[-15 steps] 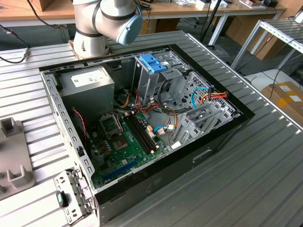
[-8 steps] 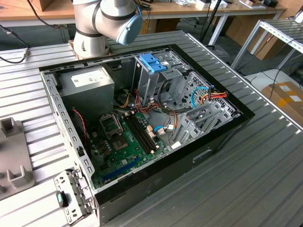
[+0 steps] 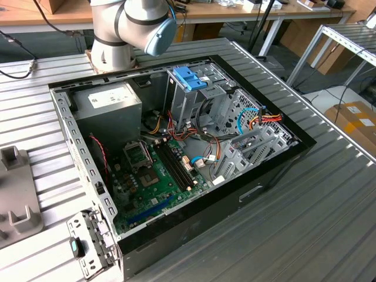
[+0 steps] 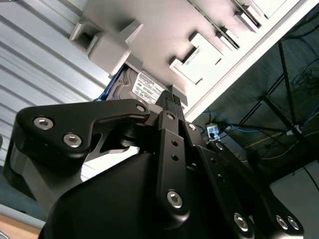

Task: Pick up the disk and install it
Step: 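Pick up the disk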

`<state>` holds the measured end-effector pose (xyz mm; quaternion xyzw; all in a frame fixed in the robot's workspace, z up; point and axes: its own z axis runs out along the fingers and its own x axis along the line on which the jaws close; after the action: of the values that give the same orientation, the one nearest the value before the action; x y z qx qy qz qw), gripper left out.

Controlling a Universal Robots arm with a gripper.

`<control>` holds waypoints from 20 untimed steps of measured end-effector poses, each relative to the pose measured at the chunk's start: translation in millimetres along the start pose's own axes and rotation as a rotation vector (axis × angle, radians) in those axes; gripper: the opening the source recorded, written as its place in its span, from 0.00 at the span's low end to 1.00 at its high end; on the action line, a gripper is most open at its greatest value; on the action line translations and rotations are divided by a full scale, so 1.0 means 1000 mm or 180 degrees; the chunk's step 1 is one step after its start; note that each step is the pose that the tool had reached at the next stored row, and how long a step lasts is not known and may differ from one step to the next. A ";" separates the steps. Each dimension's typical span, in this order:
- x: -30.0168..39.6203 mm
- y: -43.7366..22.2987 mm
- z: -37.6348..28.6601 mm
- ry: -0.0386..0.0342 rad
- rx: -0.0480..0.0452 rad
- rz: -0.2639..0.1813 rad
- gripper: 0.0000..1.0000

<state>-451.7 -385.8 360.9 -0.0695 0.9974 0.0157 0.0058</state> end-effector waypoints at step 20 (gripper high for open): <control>0.0000 0.0000 0.0000 0.0017 0.0002 -0.0501 0.10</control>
<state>-451.7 -385.8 360.9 -0.1477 0.9889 0.0147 0.0045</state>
